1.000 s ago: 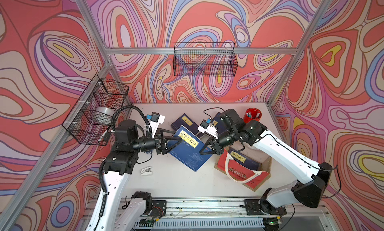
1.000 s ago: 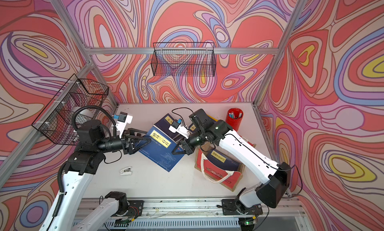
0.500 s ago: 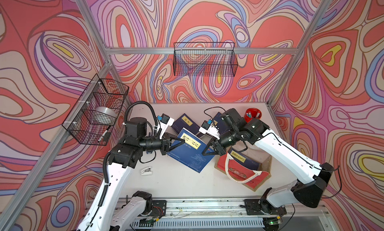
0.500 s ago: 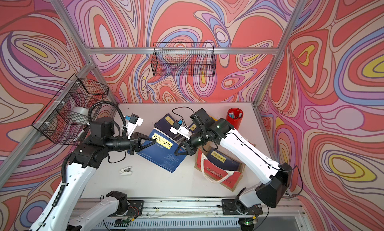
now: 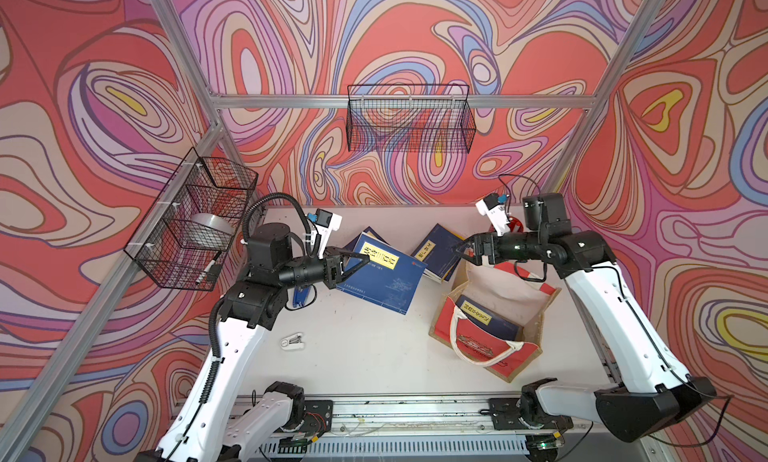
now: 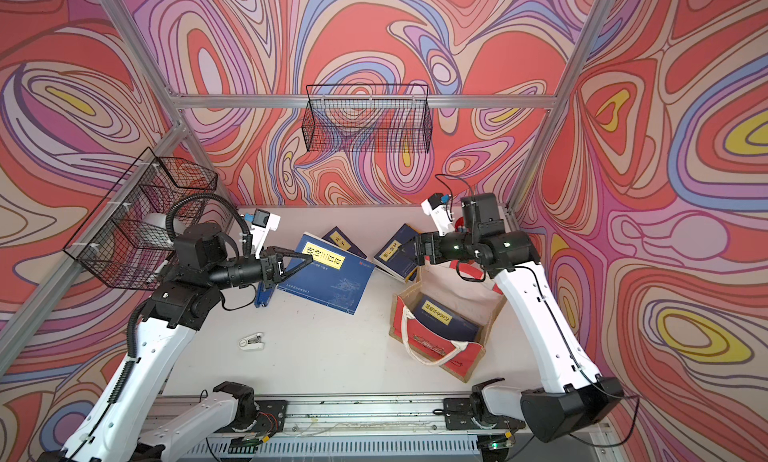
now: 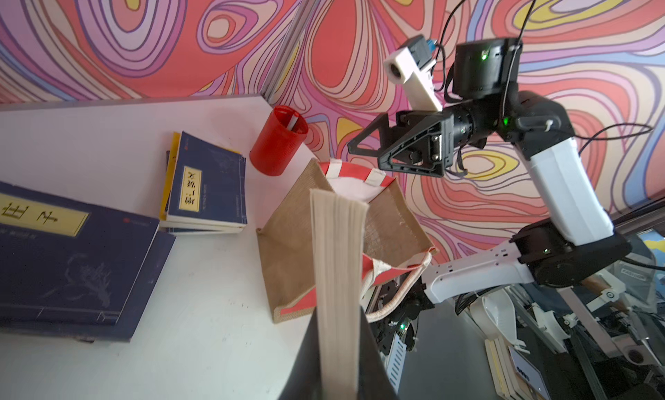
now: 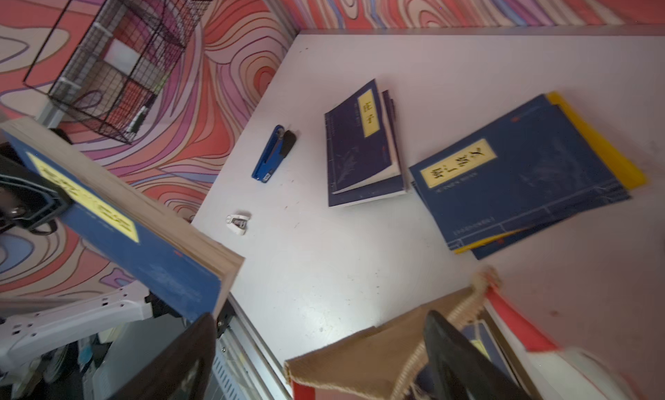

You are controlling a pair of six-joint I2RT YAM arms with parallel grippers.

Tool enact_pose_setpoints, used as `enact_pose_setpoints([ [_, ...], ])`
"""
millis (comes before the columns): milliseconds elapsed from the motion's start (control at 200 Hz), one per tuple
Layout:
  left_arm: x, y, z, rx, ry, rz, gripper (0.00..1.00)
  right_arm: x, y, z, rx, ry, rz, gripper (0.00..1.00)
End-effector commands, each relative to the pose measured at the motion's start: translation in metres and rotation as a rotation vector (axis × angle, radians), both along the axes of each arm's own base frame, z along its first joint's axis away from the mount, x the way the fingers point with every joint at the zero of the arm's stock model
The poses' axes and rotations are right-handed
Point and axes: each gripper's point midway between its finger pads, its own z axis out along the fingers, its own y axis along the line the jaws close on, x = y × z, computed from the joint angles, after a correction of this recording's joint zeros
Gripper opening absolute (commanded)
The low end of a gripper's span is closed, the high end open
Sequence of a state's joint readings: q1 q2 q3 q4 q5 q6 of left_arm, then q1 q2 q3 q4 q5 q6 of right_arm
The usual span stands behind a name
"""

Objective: Put the books into the canvas bag
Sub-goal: Place the book in the canvas bag.

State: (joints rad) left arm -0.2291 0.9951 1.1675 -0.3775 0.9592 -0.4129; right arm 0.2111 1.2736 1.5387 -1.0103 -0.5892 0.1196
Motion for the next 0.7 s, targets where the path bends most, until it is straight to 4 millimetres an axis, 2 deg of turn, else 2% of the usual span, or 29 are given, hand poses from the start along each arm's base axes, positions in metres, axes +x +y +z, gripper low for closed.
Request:
enact_pose_setpoints([
  [0, -0.004, -0.015, 0.046, -0.136, -0.085, -0.083, 0.00, -0.010, -0.034, -0.005, -0.054, 0.049, -0.152, 0.98],
  [105, 0.002, -0.034, 0.054, -0.141, -0.086, -0.122, 0.00, -0.023, -0.061, -0.009, -0.137, 0.073, -0.289, 0.98],
  [205, 0.006, -0.063, 0.058, -0.150, -0.083, -0.190, 0.00, -0.039, -0.087, -0.005, -0.206, 0.073, -0.419, 0.98],
  [336, 0.007, -0.113, 0.056, -0.134, -0.078, -0.279, 0.00, -0.060, -0.113, 0.008, -0.264, 0.052, -0.541, 0.99],
  [451, 0.012, -0.160, 0.039, -0.066, -0.062, -0.307, 0.00, -0.075, -0.135, 0.030, -0.293, 0.005, -0.658, 0.98],
  [561, 0.020, -0.196, 0.018, -0.003, -0.016, -0.300, 0.00, -0.090, -0.145, 0.044, -0.298, -0.018, -0.701, 0.98],
  [696, 0.020, -0.235, 0.002, 0.029, 0.025, -0.321, 0.00, -0.101, -0.140, 0.041, -0.281, 0.019, -0.676, 0.98],
])
